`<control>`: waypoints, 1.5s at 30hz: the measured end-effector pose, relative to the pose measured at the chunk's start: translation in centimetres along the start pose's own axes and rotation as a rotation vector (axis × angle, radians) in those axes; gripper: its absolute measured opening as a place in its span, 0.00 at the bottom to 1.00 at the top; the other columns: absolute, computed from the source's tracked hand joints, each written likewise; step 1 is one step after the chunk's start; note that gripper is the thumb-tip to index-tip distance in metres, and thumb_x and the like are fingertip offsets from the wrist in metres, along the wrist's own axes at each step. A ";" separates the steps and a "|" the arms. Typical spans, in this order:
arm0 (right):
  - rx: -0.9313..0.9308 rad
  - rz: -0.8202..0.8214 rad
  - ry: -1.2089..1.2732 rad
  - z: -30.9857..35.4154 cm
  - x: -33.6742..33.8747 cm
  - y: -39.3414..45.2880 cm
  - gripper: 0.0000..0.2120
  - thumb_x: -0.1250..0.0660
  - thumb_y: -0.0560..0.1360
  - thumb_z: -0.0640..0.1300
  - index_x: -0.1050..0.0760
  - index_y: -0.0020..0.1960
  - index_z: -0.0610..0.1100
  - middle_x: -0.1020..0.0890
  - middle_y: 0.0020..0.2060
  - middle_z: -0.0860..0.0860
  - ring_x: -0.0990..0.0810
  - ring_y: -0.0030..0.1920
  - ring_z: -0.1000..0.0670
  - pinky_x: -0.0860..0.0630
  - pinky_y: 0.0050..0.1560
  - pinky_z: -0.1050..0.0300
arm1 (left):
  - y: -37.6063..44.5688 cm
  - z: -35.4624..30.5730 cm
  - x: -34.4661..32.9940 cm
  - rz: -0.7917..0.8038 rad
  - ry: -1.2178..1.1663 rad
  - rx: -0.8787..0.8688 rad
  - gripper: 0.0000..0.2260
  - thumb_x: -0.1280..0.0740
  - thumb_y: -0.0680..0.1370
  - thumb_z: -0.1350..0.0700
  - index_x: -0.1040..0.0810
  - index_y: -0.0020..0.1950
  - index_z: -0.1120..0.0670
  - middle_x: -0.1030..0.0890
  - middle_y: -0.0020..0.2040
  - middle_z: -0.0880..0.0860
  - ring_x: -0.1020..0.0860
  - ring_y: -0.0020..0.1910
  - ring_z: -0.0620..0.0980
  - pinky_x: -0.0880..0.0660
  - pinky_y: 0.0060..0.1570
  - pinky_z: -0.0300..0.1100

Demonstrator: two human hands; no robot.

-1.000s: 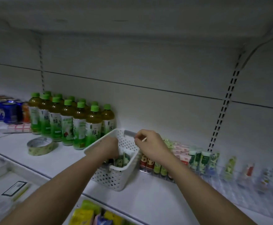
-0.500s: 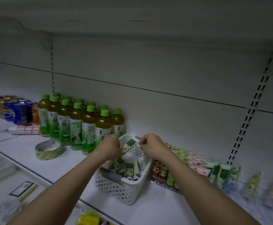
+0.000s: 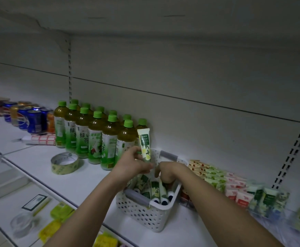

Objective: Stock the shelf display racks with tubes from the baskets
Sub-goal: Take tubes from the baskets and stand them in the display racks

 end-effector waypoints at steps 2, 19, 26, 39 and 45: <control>-0.007 0.017 -0.003 0.0 -0.2 0.4 0.25 0.37 0.75 0.31 0.30 0.72 0.43 0.26 0.67 0.44 0.22 0.60 0.44 0.27 0.37 0.61 | -0.1 -0.1 0.0 0.005 0.055 -0.033 0.19 0.25 0.69 0.68 0.25 0.56 0.58 0.21 0.52 0.62 0.18 0.46 0.57 0.18 0.42 0.43; 0.169 0.291 0.598 -0.3 1.7 -2.7 0.16 0.34 0.79 0.38 0.30 0.65 0.47 0.19 0.56 0.44 0.15 0.48 0.47 0.17 0.45 0.56 | -0.5 -0.6 -0.2 -0.007 0.085 -0.141 0.18 0.25 0.71 0.64 0.26 0.55 0.52 0.19 0.46 0.54 0.18 0.37 0.46 0.22 0.35 0.38; 0.378 -0.056 1.020 -1.2 0.9 -5.1 0.07 0.31 0.78 0.44 0.22 0.55 0.50 0.20 0.57 0.48 0.16 0.51 0.50 0.18 0.43 0.53 | -1.0 -0.7 -0.2 -0.034 0.024 -0.157 0.16 0.26 0.72 0.61 0.26 0.56 0.52 0.20 0.51 0.59 0.17 0.41 0.51 0.21 0.38 0.40; 0.438 -0.427 1.526 -6.9 5.1 -12.9 0.08 0.36 0.81 0.44 0.20 0.52 0.42 0.14 0.50 0.44 0.15 0.45 0.51 0.21 0.39 0.59 | -1.7 -5.3 -4.2 0.142 -0.150 -0.108 0.08 0.41 0.83 0.52 0.30 0.60 0.51 0.16 0.50 0.57 0.16 0.48 0.58 0.21 0.44 0.49; 0.405 -0.619 1.431 -11.1 7.5 -19.3 0.08 0.34 0.80 0.45 0.19 0.51 0.42 0.14 0.47 0.45 0.16 0.45 0.49 0.21 0.39 0.58 | -1.7 -8.9 -9.7 0.254 -0.109 -0.180 0.12 0.35 0.80 0.59 0.30 0.63 0.56 0.15 0.51 0.55 0.16 0.47 0.56 0.20 0.46 0.48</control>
Point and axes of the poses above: each hand's wrist, its own y-axis towards the middle knuckle, its own x-axis out of the back of the hand, z = x × y, the point moved 3 cm from there along y, towards the middle knuckle
